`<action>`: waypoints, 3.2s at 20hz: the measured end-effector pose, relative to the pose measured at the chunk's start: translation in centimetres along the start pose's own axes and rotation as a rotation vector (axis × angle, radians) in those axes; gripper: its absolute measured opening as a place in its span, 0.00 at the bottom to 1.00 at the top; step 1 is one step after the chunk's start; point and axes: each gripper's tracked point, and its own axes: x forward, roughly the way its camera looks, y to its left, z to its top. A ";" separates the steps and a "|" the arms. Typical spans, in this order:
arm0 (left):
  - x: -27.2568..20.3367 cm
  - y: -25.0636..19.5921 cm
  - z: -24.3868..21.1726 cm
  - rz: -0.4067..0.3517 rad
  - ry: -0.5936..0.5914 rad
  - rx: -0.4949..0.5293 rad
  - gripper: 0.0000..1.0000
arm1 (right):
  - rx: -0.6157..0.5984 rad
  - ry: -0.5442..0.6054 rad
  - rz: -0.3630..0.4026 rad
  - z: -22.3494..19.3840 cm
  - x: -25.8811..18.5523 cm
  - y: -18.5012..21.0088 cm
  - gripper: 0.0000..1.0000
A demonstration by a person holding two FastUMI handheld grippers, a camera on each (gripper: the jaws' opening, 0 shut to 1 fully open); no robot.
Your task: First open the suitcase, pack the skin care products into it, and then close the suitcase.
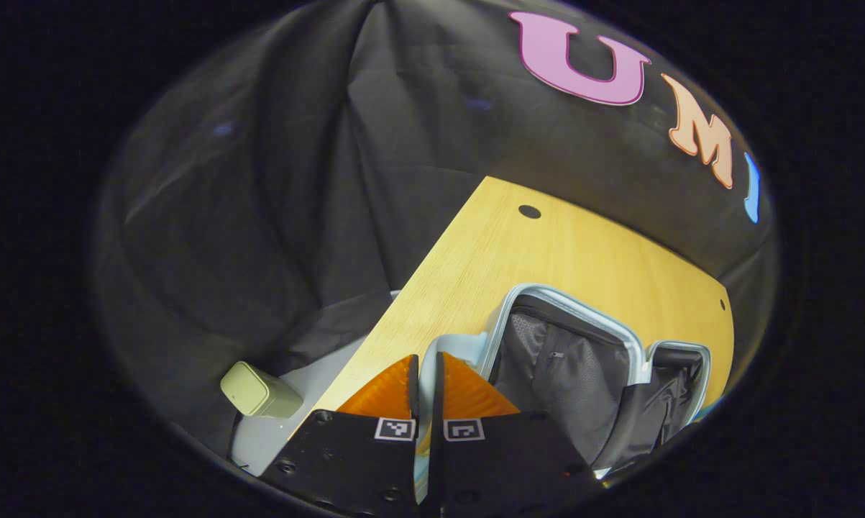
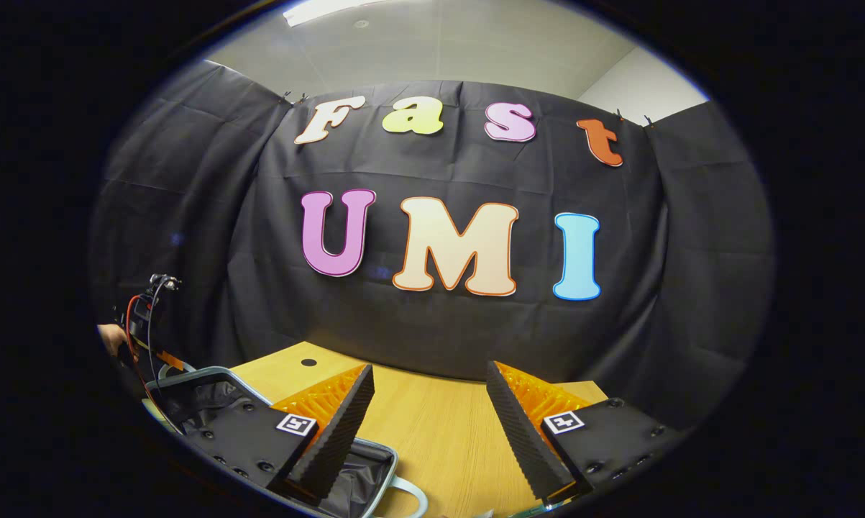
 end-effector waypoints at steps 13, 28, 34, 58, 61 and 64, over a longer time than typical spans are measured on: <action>-3.8 0.6 3.0 0.188 -0.301 -0.091 0.98 | 0.015 -0.042 -0.039 0.8 -1.8 -5.0 0.99; -20.5 -22.4 6.3 -0.016 -0.644 0.114 0.93 | 0.050 -0.121 -0.037 0.6 -3.6 -14.6 0.99; -22.5 -31.4 3.4 -0.134 -0.627 0.157 0.93 | 0.064 -0.128 -0.030 0.3 -4.5 -18.1 0.99; -19.8 -55.1 -18.9 -0.516 -0.207 0.332 0.94 | 0.075 -0.068 -0.021 -3.4 -8.9 -27.2 0.99; -18.8 -55.7 -21.5 -0.527 -0.137 0.349 0.93 | 0.072 -0.044 -0.029 -4.4 -9.3 -27.7 0.99; -17.4 -56.3 -23.4 -0.534 -0.085 0.358 0.92 | 0.083 -0.016 -0.034 -5.5 -9.5 -28.1 1.00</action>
